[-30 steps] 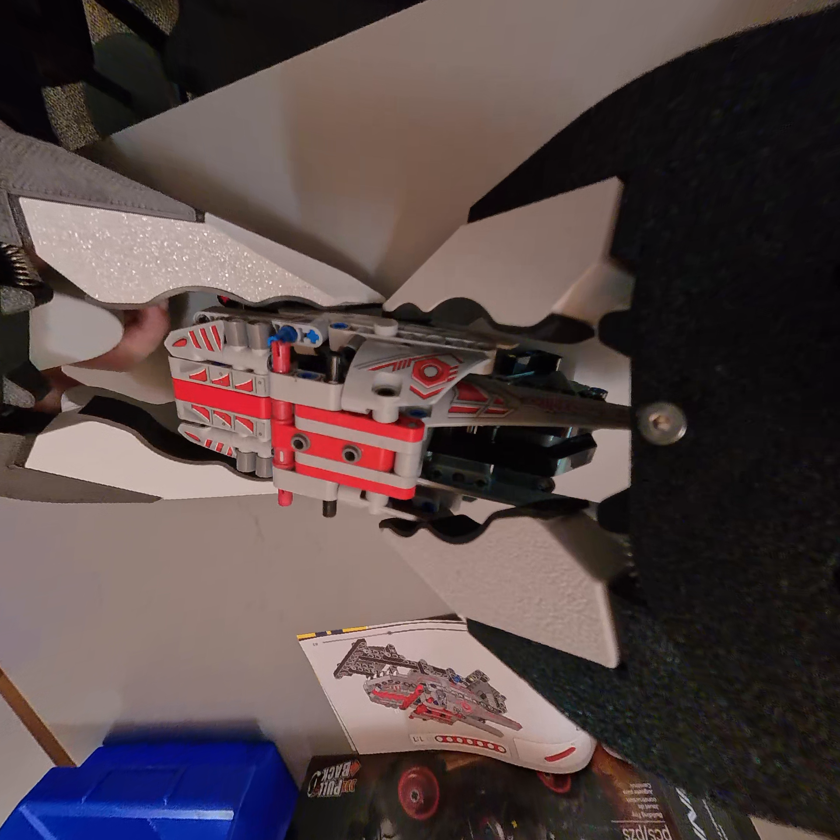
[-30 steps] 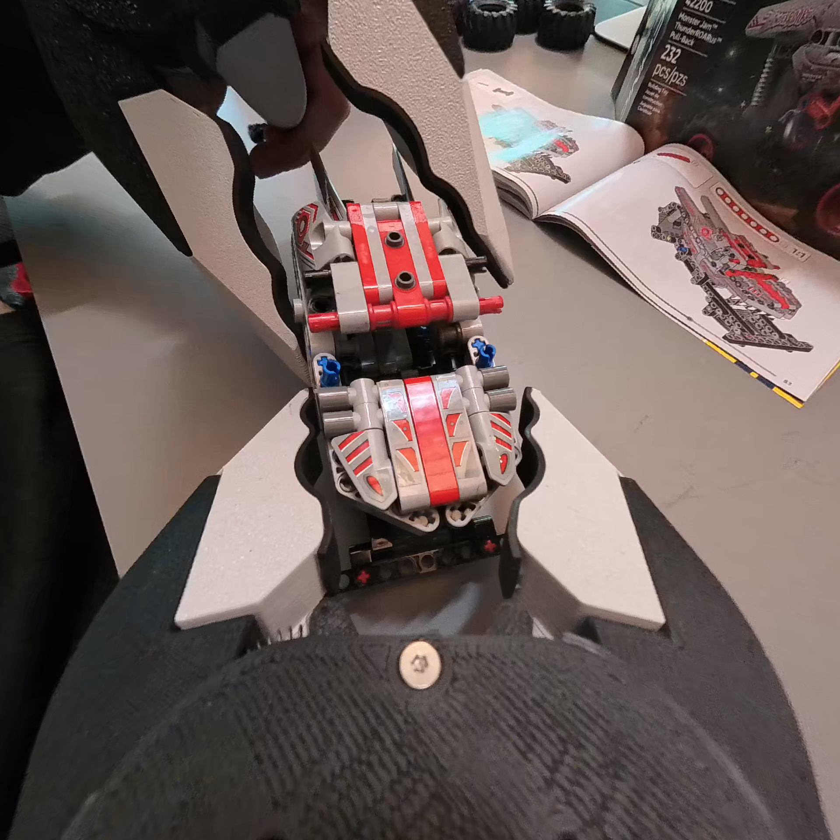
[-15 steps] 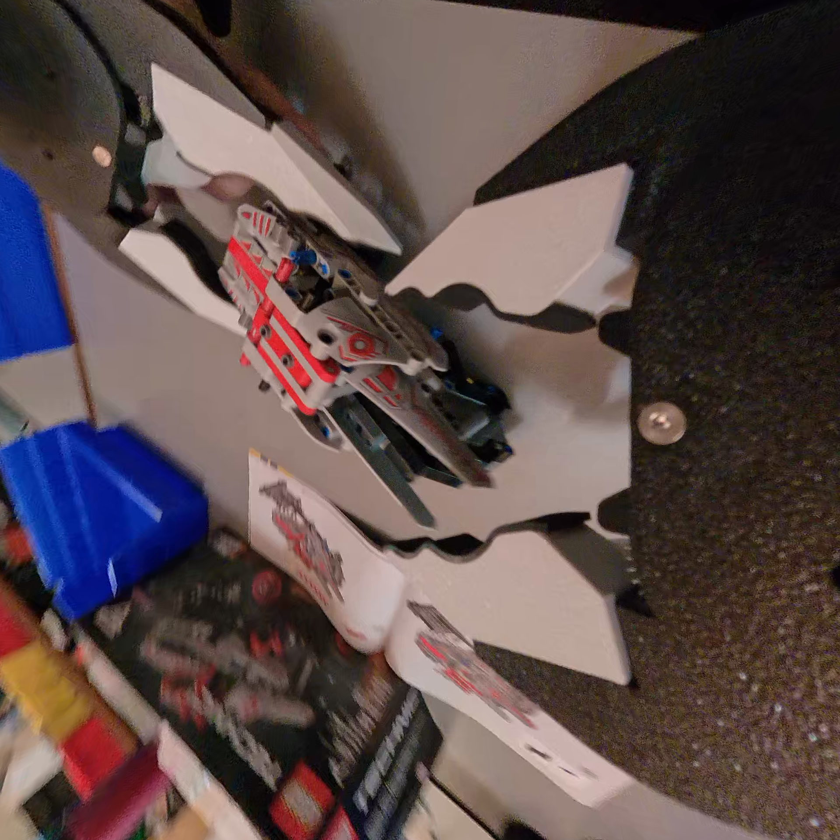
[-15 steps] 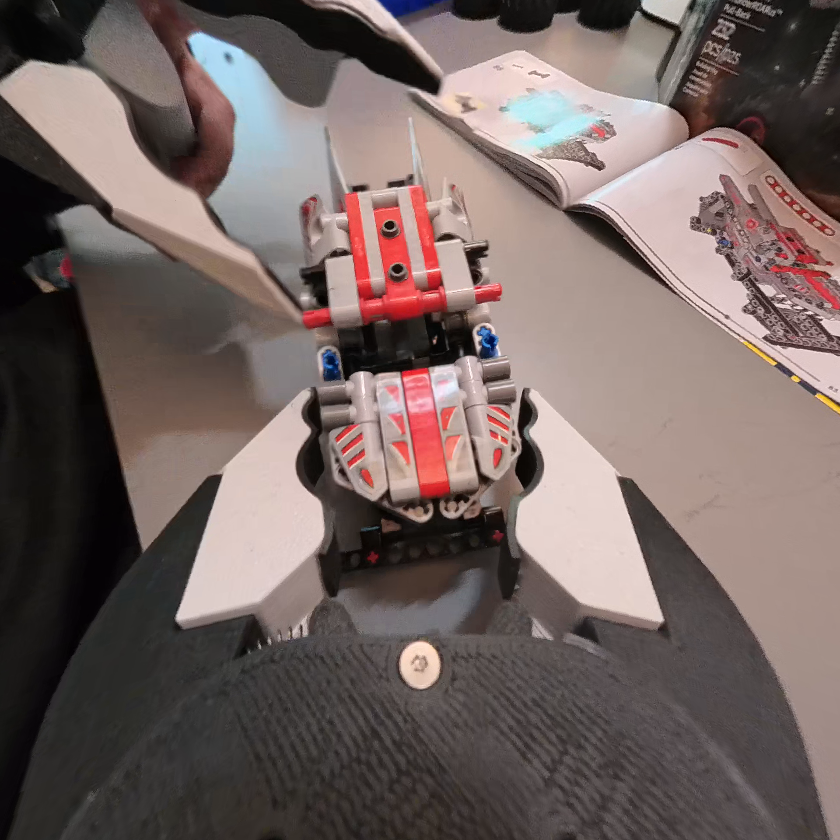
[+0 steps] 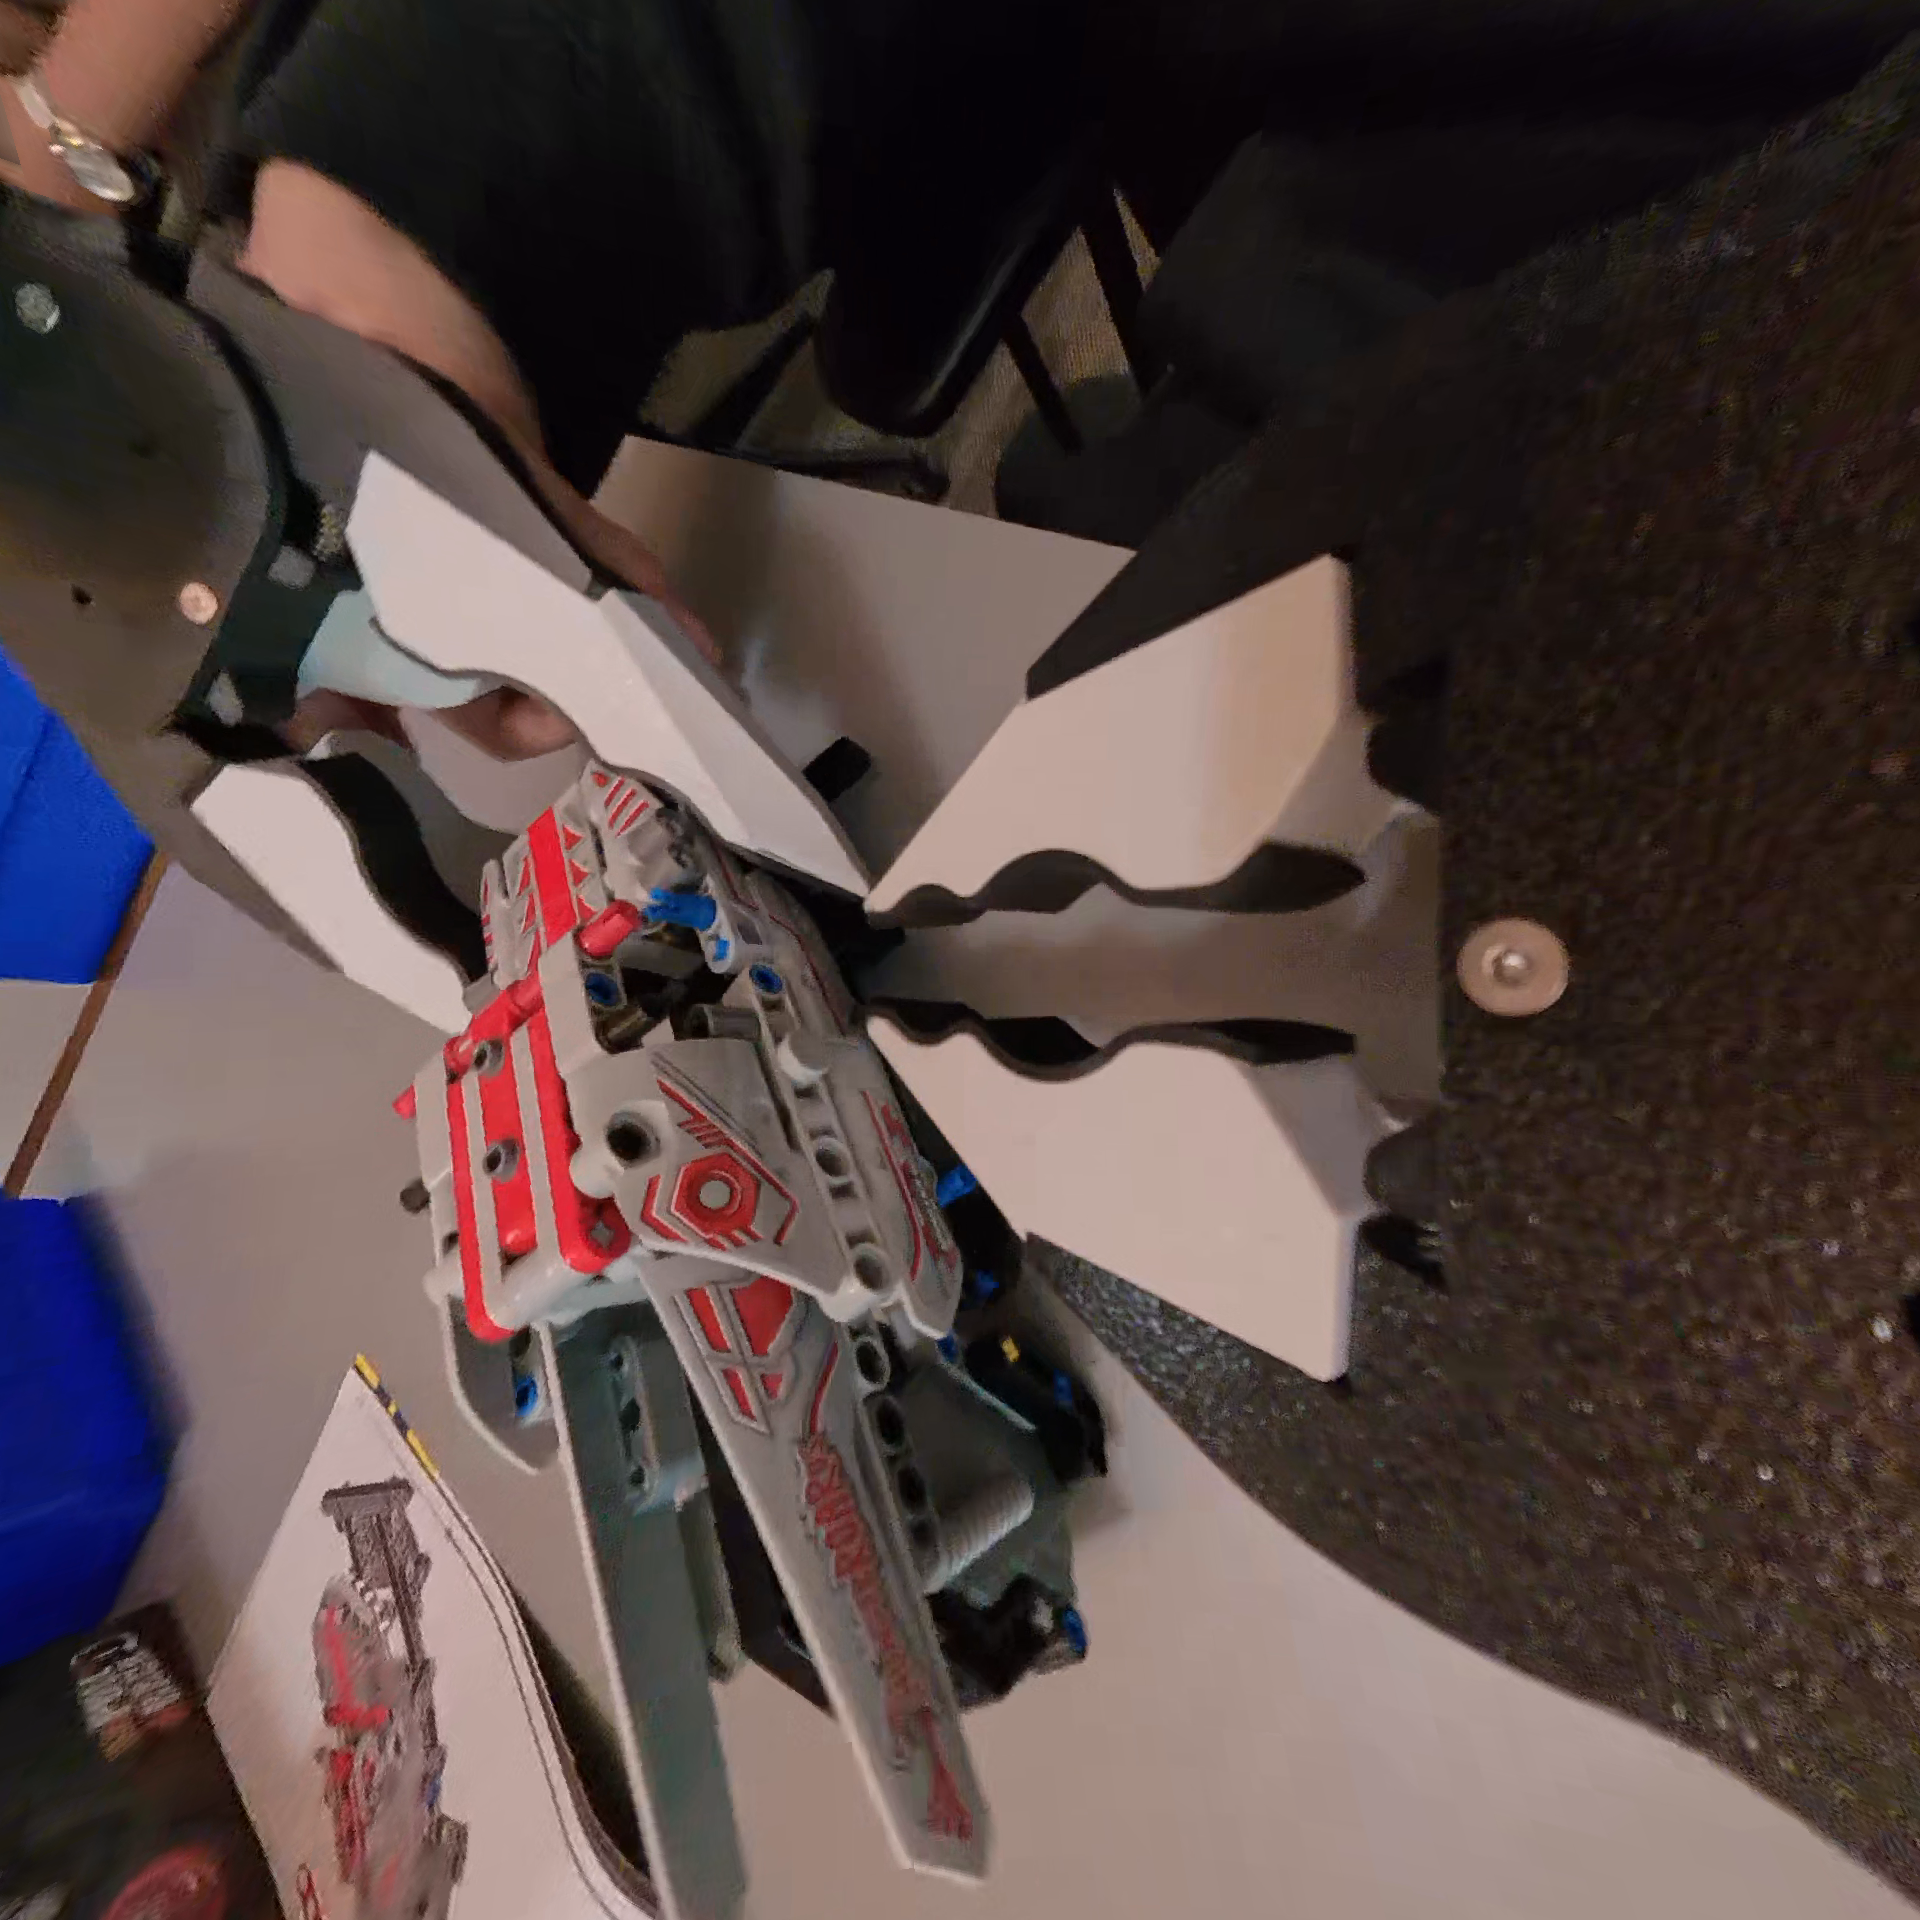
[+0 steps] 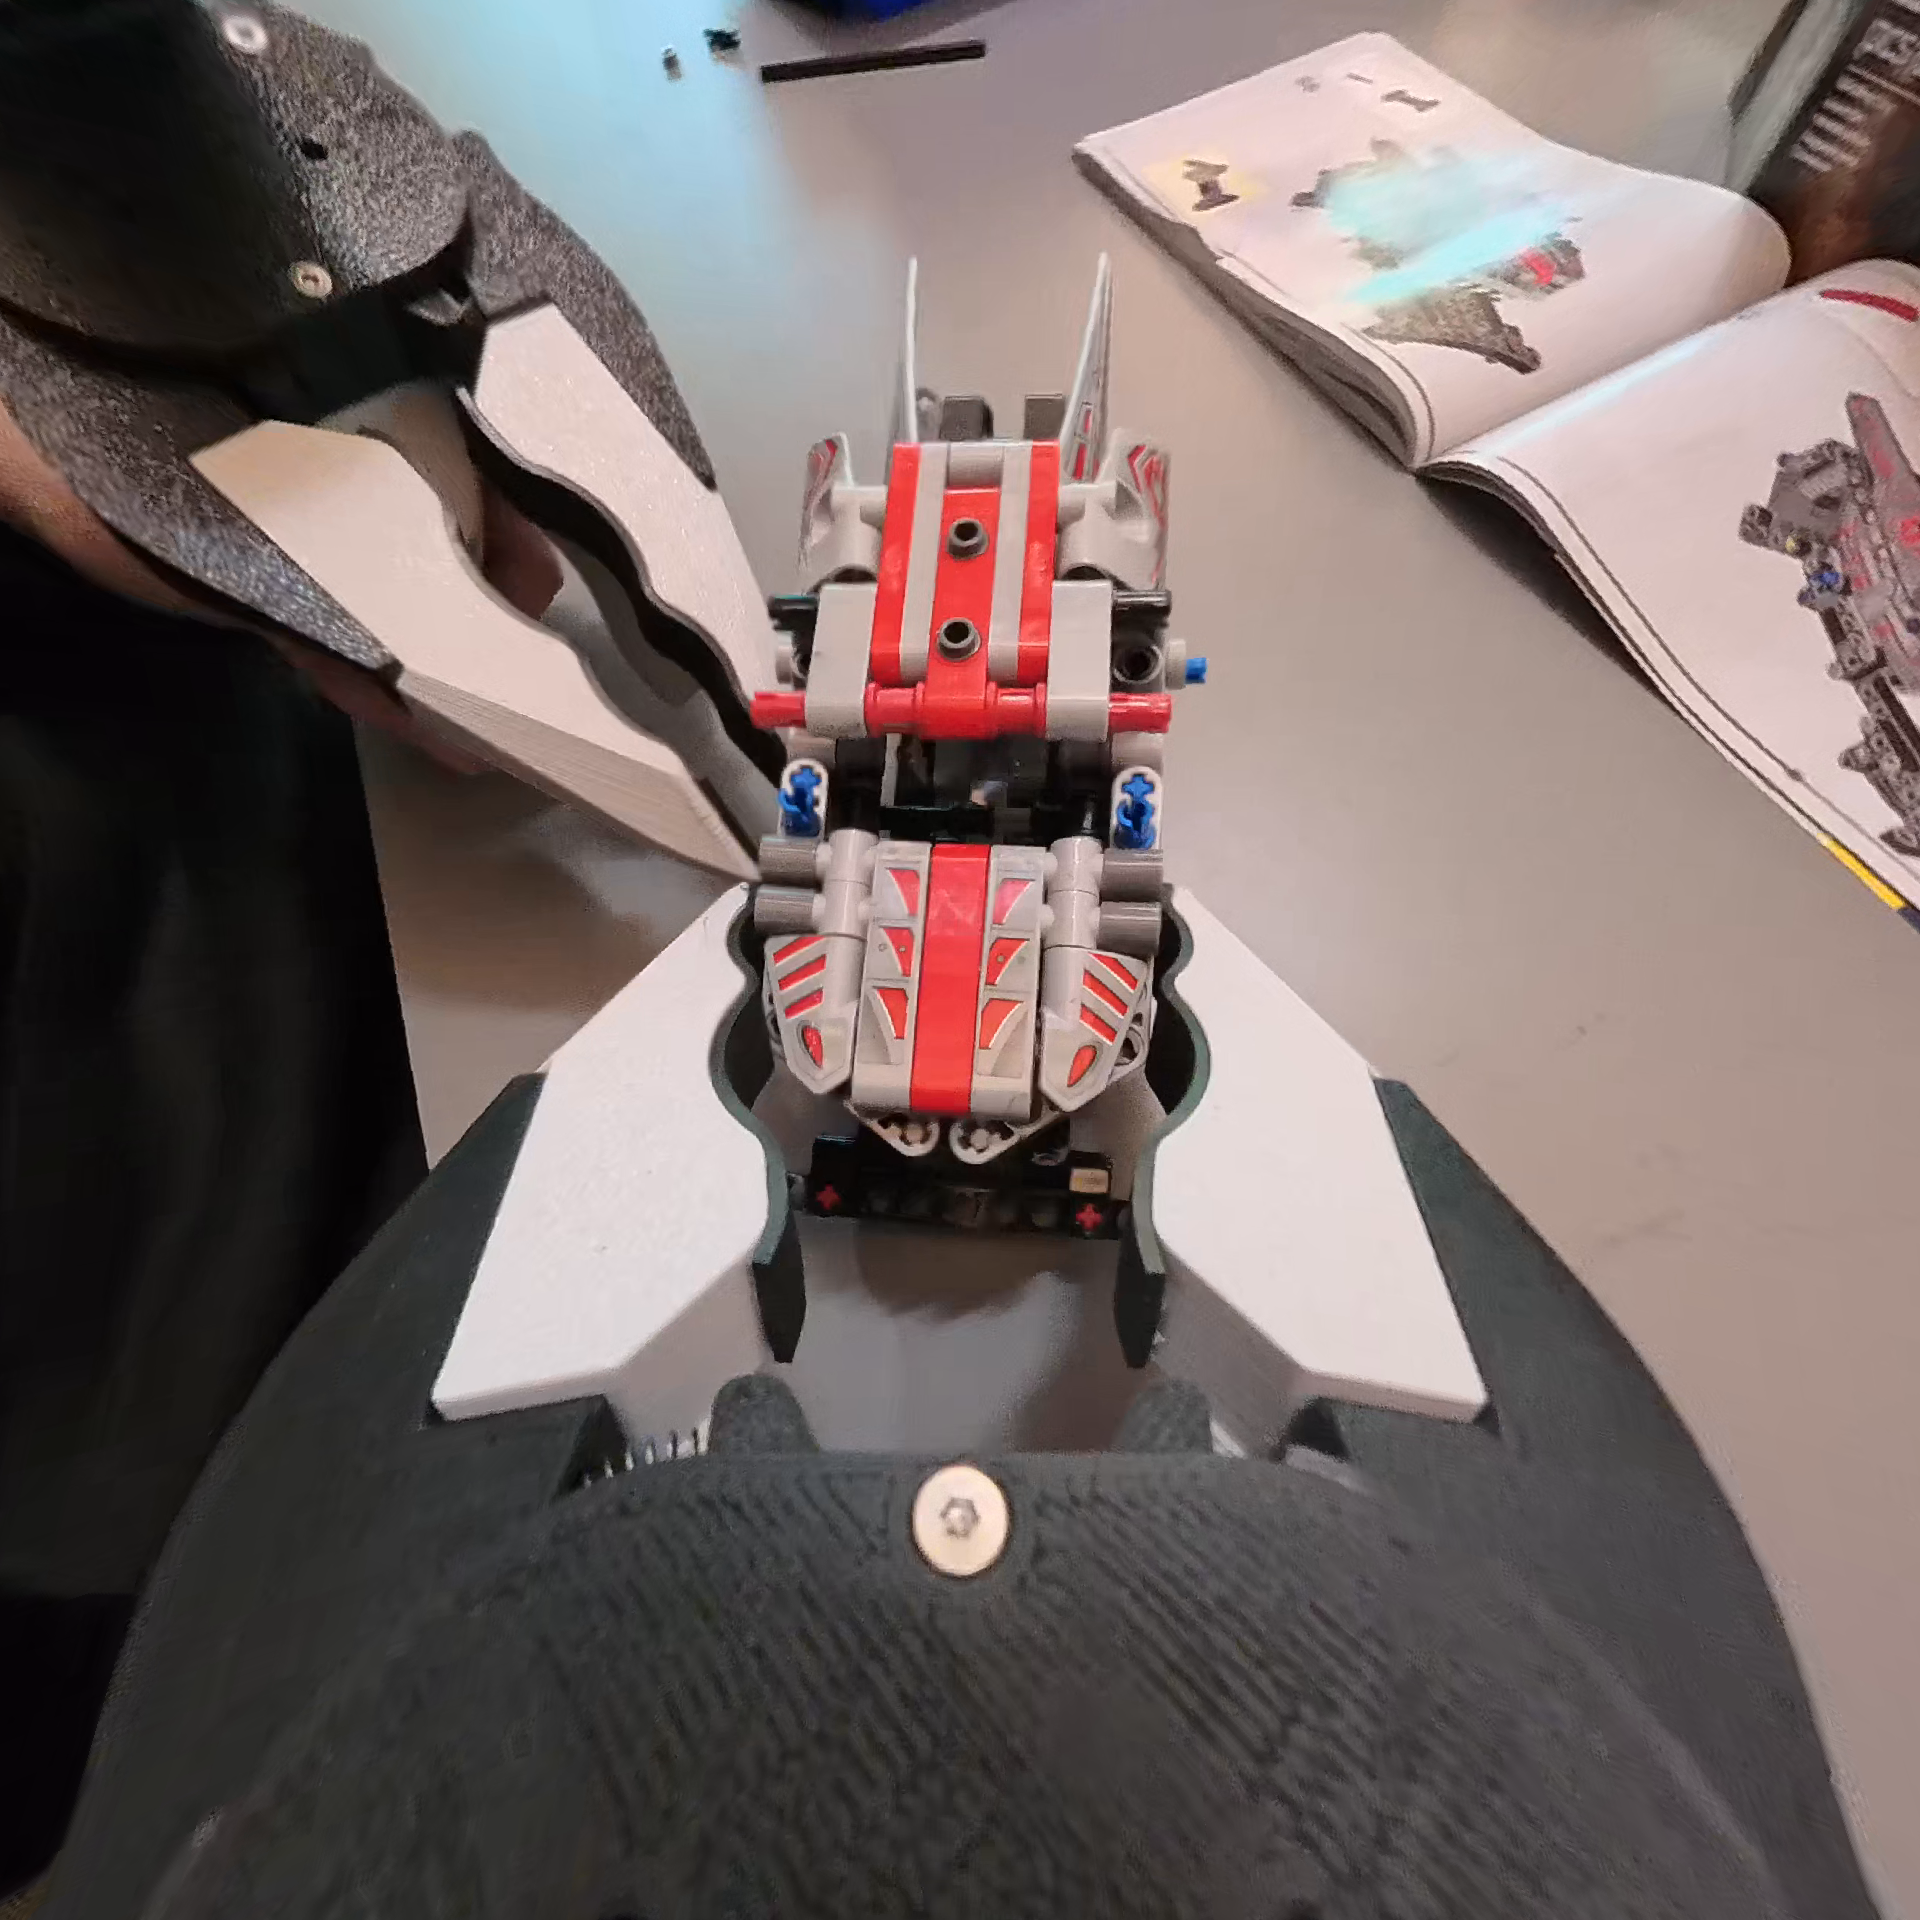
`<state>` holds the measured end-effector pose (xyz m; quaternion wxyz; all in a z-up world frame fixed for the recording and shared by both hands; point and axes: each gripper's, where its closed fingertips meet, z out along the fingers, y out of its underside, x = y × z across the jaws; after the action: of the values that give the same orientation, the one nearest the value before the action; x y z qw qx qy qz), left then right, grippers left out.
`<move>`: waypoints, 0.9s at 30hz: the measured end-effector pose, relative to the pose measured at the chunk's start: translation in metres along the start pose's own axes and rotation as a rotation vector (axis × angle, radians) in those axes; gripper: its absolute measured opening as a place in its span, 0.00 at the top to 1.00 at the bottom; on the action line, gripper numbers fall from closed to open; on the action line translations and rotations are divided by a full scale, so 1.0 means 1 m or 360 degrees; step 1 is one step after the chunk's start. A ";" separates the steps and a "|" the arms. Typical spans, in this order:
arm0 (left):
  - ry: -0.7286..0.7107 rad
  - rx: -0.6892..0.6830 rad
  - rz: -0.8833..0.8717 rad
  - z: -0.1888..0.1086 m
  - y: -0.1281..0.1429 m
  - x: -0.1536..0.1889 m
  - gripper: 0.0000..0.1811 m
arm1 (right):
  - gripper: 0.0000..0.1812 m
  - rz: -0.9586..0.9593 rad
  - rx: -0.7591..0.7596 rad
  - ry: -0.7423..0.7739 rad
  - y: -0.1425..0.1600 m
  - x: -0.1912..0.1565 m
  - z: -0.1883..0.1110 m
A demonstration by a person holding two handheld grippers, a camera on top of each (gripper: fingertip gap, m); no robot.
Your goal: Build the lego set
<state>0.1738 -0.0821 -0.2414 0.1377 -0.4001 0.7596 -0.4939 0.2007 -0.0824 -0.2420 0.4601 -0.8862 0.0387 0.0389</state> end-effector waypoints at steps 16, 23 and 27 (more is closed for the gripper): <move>0.0066 0.0281 -0.0708 -0.006 -0.020 -0.047 0.81 | 0.60 0.0975 0.0305 -0.0139 -0.017 0.034 -0.004; 0.0484 0.0353 -0.1257 -0.007 -0.024 -0.036 0.73 | 0.62 0.1263 0.0534 -0.0228 -0.019 0.054 -0.010; 0.0491 0.0304 -0.1284 0.003 -0.030 -0.039 0.68 | 0.62 0.1374 0.0593 -0.0266 -0.019 0.058 -0.009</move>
<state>0.2145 -0.0611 -0.2247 -0.1448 -0.5716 0.5053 -0.6300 0.2608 -0.0810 -0.2271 0.5543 -0.6854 0.3726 0.2901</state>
